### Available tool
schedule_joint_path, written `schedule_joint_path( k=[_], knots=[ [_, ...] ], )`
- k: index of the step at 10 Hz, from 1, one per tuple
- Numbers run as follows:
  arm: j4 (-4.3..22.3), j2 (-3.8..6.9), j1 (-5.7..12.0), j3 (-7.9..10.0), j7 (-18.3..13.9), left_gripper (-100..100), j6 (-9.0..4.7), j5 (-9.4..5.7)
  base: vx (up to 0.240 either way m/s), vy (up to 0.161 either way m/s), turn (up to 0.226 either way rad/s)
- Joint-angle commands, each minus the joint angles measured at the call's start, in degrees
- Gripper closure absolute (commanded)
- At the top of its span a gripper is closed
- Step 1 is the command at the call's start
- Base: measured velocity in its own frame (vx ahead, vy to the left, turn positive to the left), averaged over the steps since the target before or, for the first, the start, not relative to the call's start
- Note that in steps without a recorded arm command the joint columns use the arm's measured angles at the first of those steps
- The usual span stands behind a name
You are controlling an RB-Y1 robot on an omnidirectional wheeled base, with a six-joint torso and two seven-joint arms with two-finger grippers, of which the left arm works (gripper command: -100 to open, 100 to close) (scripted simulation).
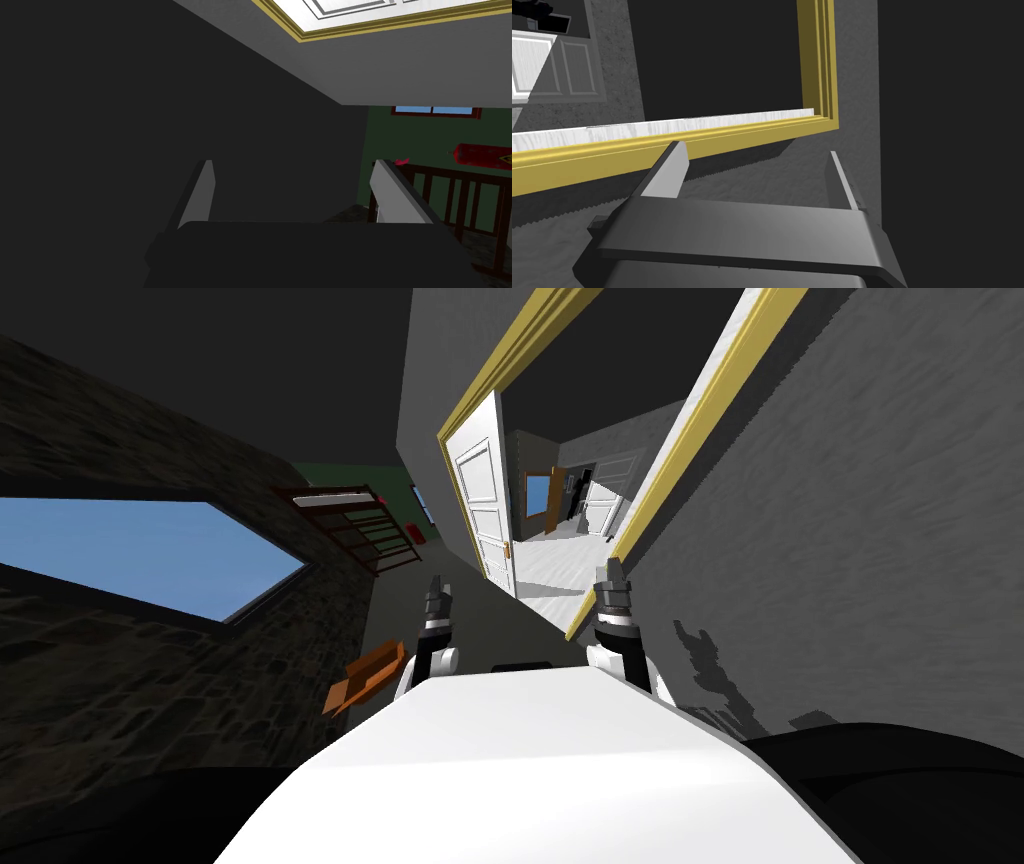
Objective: Push the door open
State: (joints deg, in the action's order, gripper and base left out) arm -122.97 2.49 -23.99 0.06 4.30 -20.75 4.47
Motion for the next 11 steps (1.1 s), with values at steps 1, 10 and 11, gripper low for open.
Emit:
schedule_joint_path(
  k=[1,10,11],
  knots=[
    [1.8,0.39,1.1,-0.4,-0.6,-100,-0.19,0.04,0.12,0.054,-0.025],
    [12.91,2.13,8.17,-4.24,-4.22,-100,-0.88,0.67,0.124,0.061,-0.029],
    [13.89,2.25,8.79,-4.57,-4.54,-100,-0.94,0.73,0.098,0.058,-0.025]
  ],
)
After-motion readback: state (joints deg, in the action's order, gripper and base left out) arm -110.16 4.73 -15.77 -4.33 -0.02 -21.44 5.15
